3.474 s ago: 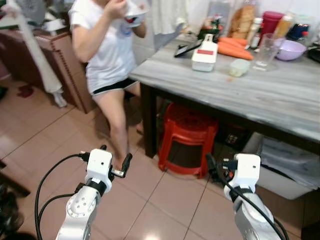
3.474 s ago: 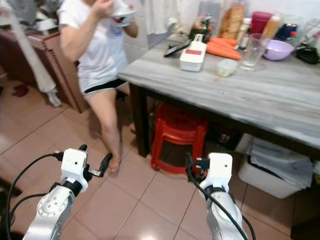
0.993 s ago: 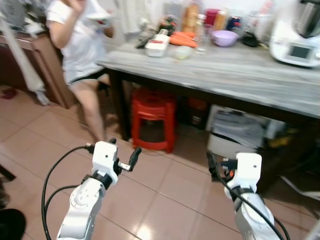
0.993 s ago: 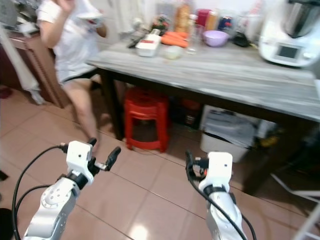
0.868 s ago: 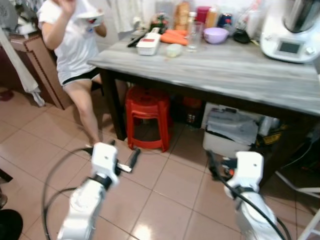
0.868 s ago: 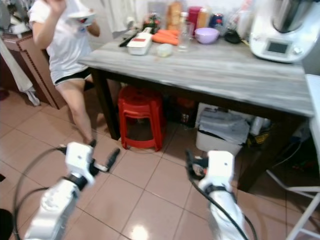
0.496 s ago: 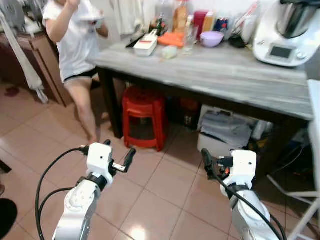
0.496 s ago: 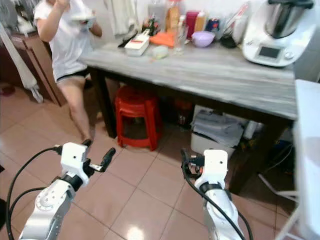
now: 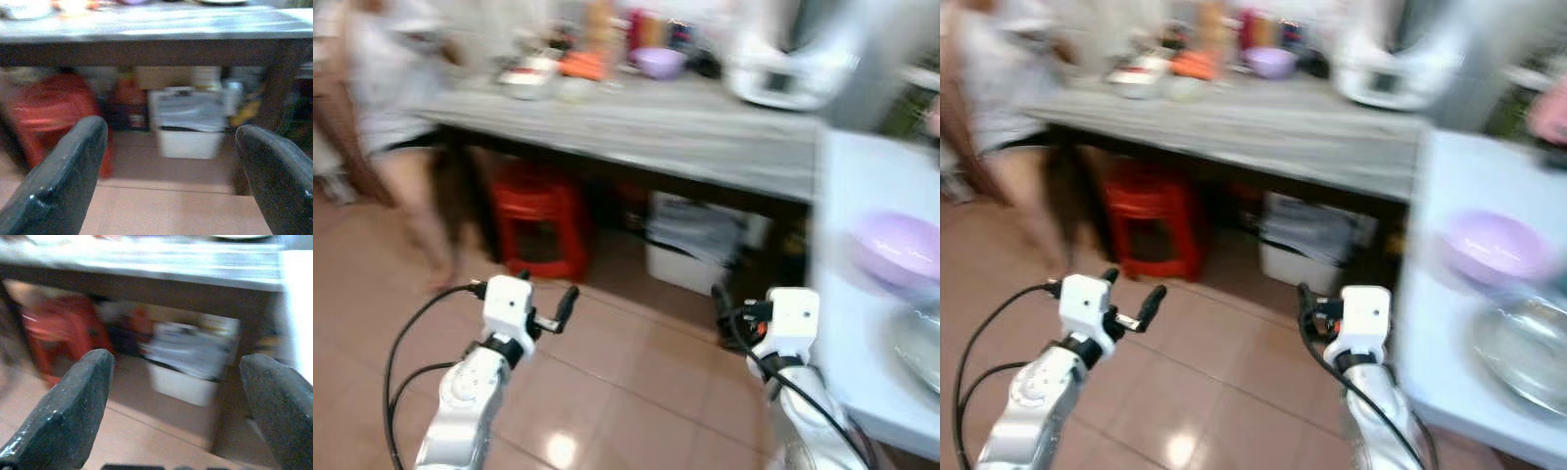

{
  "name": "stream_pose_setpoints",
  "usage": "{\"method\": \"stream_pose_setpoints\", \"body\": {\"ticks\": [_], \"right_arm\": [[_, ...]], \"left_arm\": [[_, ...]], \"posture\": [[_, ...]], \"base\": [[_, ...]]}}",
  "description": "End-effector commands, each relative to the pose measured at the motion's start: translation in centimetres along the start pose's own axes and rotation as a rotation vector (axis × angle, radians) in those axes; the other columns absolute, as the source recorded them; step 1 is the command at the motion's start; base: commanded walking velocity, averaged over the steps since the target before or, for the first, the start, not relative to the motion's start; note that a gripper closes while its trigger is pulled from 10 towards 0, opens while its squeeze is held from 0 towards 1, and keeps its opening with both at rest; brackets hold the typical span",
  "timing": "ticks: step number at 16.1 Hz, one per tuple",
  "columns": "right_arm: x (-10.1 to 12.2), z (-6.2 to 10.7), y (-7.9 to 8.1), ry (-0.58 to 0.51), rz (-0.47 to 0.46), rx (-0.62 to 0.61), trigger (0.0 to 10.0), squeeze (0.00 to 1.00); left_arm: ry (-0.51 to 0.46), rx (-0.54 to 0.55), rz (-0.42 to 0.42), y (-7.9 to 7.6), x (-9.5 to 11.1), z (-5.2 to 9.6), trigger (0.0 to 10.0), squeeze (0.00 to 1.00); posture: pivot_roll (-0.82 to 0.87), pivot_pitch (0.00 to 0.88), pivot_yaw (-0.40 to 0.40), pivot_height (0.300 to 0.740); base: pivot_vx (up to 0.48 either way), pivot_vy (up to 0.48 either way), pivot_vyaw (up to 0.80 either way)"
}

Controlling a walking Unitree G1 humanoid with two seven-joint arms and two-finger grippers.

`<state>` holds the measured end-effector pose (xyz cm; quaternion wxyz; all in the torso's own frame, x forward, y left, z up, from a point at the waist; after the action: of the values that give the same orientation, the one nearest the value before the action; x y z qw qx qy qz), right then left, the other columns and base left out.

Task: Setting the table

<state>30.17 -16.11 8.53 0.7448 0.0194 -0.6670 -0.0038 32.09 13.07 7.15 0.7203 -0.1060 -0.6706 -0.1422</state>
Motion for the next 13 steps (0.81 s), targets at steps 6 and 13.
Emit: {"method": "stream_pose_setpoints", "body": {"ticks": [6,13], "right_arm": [[2.8,0.3,-0.1,-0.112,0.03,-0.021,10.0,0.0],[3.2,0.6,0.1,-0.139,0.062,-0.019,10.0,0.0]], "left_arm": [[-0.057,-0.017,-0.016,-0.4,1.7,-0.3,10.0,0.0],[-0.06,-0.007,-0.017,-0.1,1.8,-0.2,10.0,0.0]], "posture": [[0.02,0.0,0.034,0.74],[0.02,0.0,0.036,0.74]], "base": [[0.0,-0.363,0.0],[0.0,-0.342,-0.34]]}}
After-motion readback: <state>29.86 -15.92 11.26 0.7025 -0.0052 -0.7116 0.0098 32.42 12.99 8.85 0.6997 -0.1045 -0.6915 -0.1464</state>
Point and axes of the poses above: a point about 5 cm out from each wrist's last joint towards the gripper, its own z axis pointing back from the gripper into the wrist, its own x axis along the axis of the wrist's last joint, y = z × x, the point moved 6 cm from there along -z, pointing out of the wrist towards the gripper, and after that the axes turned 2 degrees about -z, right-handed, at the moved point
